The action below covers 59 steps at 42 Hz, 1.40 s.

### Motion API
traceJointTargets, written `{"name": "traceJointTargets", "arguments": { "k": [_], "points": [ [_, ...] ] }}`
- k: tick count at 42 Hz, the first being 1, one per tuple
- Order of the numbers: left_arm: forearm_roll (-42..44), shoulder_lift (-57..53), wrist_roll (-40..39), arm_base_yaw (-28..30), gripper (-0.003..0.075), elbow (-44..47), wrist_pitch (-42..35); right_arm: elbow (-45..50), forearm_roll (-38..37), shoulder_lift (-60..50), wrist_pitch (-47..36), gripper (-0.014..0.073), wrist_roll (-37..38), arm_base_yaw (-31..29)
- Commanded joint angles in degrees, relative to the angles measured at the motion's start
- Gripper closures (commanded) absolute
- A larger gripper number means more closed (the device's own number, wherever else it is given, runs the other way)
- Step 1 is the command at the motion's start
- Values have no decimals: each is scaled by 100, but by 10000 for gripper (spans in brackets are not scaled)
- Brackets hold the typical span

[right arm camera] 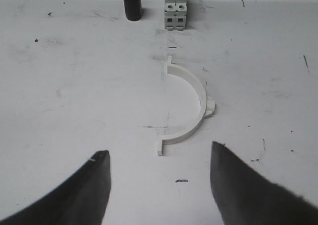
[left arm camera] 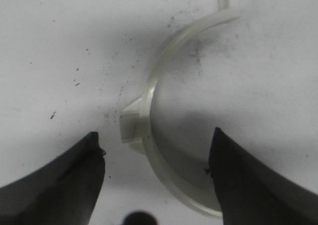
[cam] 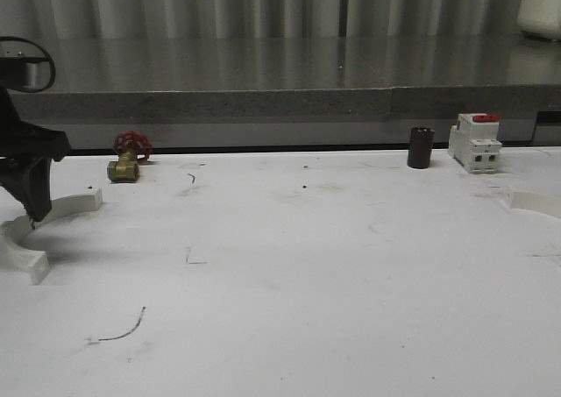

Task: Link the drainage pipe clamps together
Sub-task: 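Grasp the white clamp half nearest the left gripper and lift it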

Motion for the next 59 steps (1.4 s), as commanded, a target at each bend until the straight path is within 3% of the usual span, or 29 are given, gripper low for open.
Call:
{"name": "traceJointTargets", "arguments": {
  "k": [1,14,29,40,49,59],
  "points": [
    [-13,-105,-94,36,312,-175,-245,-182,-24,-5,-346,124,-63,-23],
    [-63,105,-103,36,410,-175,-510,-182,-24,-5,-346,124,-63,-23],
    [-54,143,-103,36,608,-175,-454,-182,-24,-5,-346,124,-63,-23],
    [-65,151,-103,-52,673,-361,-195,-182,-24,-5,-346,124,-63,-23],
    [159,128,-665,-835,672,-1180,380,-182,-24,-5,-346,124,-63,-23],
    [1179,393,-2259,-2092,668,-2417,1066,-182,-24,-5,-346,124,-63,-23]
  ]
}}
